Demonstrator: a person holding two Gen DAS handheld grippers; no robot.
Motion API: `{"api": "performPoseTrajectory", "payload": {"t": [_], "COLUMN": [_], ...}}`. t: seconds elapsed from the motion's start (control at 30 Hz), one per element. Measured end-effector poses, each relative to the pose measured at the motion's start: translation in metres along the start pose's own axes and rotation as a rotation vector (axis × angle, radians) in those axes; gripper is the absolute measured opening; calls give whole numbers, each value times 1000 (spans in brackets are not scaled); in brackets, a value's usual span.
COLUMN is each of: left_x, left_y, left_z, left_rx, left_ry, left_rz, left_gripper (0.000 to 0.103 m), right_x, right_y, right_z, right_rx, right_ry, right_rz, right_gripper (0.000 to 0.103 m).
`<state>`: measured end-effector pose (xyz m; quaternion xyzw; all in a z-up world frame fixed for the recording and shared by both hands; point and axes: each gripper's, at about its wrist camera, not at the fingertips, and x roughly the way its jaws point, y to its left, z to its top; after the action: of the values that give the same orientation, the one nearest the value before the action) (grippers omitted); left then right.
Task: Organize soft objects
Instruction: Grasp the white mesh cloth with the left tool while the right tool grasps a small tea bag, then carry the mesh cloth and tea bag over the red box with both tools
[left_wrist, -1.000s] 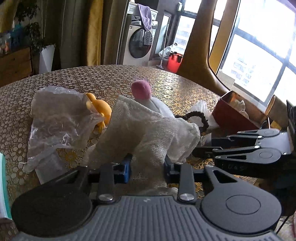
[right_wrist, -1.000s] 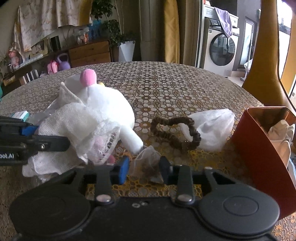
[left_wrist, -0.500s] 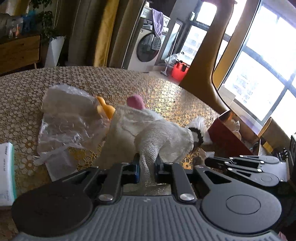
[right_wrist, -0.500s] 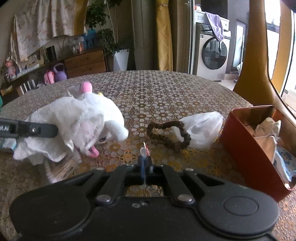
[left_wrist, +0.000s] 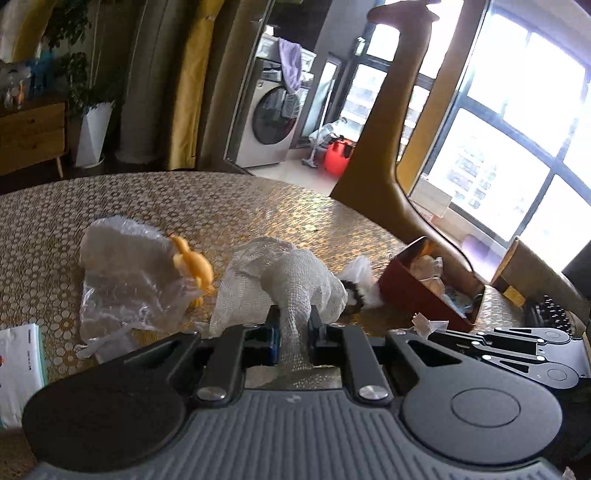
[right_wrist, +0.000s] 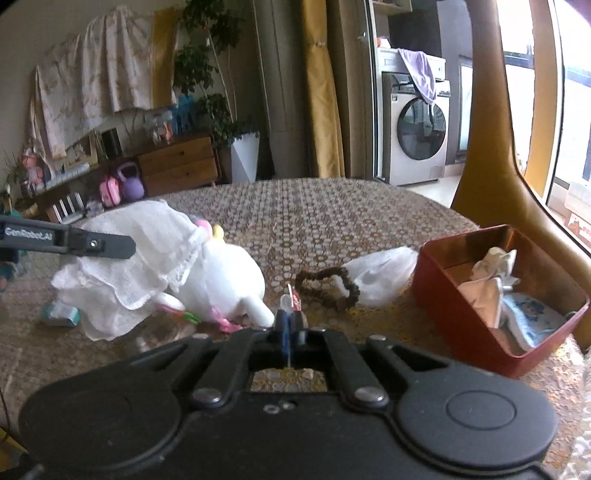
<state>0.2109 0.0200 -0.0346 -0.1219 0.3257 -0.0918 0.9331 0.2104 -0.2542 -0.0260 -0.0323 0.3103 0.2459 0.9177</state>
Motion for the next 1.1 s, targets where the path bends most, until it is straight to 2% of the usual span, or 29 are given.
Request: {"api": "performPoseTrajectory", "payload": {"t": [0.27,0.47,0.87,1.1], "left_x": [-16,-10,34,76], "left_y": [-42,-81,-176,-220], "left_z": [14,31,63,76], "left_rx": [62,114,238,251], "left_ry": [-19,-23,-19,21], "left_rz": [-60,-121,-225,-285], "left_gripper": [14,14,14,14], "right_x": [-46,-71,-83,-70], "right_y": [-15,-40,-102,-132], "right_z": [13,23,30,33], "right_rx": [2,8,45,69], "right_ry": [-56,-96,-128,-120], "right_rz": [-2,-47,-162,-218], "right_gripper": [1,1,1,1]}}
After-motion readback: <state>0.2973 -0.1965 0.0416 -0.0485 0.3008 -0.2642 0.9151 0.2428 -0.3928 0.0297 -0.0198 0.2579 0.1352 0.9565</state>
